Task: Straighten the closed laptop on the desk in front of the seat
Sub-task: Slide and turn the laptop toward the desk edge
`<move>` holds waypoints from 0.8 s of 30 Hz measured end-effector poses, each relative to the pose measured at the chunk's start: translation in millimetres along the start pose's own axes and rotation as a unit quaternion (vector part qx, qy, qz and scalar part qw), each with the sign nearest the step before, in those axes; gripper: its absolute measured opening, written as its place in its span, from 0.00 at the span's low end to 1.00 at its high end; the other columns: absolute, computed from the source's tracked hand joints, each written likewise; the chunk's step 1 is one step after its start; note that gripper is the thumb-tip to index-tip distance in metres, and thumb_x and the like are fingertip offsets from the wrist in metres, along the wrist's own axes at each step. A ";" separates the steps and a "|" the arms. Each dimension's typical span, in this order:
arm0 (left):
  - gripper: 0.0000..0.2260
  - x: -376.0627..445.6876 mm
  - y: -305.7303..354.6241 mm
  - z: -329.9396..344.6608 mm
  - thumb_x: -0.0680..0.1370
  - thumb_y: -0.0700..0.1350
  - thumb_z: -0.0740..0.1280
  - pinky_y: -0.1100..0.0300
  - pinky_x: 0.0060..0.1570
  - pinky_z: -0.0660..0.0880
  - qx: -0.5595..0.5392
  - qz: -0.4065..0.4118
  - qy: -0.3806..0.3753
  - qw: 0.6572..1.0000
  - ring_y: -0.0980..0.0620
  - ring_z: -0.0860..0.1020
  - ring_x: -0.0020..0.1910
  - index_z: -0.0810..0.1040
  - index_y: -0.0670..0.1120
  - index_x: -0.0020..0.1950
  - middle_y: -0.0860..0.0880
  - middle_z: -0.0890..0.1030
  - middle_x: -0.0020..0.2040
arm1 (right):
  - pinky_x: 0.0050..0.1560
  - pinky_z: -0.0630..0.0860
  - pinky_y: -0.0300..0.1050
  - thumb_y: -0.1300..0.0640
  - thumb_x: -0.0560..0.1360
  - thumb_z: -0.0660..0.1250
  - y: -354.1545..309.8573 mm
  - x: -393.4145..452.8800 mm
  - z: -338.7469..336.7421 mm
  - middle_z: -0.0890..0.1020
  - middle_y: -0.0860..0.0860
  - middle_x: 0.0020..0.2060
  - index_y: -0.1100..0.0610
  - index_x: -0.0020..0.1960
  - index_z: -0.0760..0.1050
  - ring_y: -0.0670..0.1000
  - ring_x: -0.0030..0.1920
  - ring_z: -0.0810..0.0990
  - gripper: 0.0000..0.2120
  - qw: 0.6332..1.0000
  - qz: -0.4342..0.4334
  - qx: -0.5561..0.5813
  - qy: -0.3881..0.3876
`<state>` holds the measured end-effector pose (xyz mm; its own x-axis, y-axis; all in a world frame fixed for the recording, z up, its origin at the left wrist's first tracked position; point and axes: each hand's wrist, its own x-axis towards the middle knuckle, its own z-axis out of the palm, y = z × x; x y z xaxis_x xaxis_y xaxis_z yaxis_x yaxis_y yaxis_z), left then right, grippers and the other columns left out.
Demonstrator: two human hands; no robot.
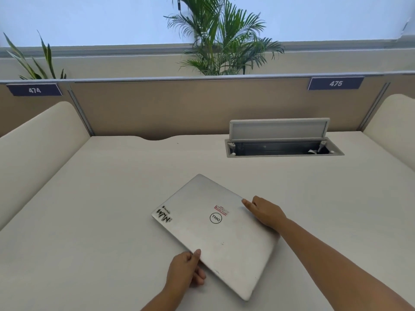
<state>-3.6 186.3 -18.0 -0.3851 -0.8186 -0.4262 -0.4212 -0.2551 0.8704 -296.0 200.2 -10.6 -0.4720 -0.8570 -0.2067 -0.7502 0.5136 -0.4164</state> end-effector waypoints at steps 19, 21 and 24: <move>0.17 -0.4 2.0 0.0 0.78 0.49 0.60 0.67 0.18 0.69 0.044 -0.019 -0.031 0.998 0.53 0.74 0.16 0.75 0.41 0.33 0.48 0.78 0.19 | 0.42 0.65 0.46 0.36 0.74 0.53 3.2 -1.3 4.3 0.76 0.51 0.47 0.54 0.46 0.67 0.51 0.43 0.72 0.21 0.999 -0.014 -0.036 0.022; 0.17 0.7 1.6 0.3 0.78 0.49 0.61 0.67 0.18 0.69 0.039 -0.024 -0.033 0.998 0.53 0.74 0.16 0.75 0.40 0.34 0.47 0.78 0.18 | 0.42 0.66 0.46 0.36 0.74 0.53 3.7 -2.4 4.6 0.76 0.51 0.47 0.54 0.46 0.67 0.51 0.43 0.72 0.21 0.999 -0.015 -0.034 0.027; 0.18 2.7 1.1 0.4 0.78 0.49 0.61 0.67 0.18 0.68 0.037 -0.029 -0.034 0.998 0.52 0.73 0.15 0.75 0.40 0.33 0.47 0.78 0.18 | 0.42 0.65 0.46 0.37 0.75 0.54 3.4 -4.1 5.3 0.76 0.52 0.47 0.55 0.46 0.66 0.51 0.43 0.71 0.21 0.999 -0.019 -0.034 0.034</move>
<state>-5.5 184.0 -18.2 -0.4123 -0.7659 -0.4934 -0.5032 -0.2601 0.8241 -294.2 205.2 -15.9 -0.4704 -0.8727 -0.1307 -0.7969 0.4838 -0.3619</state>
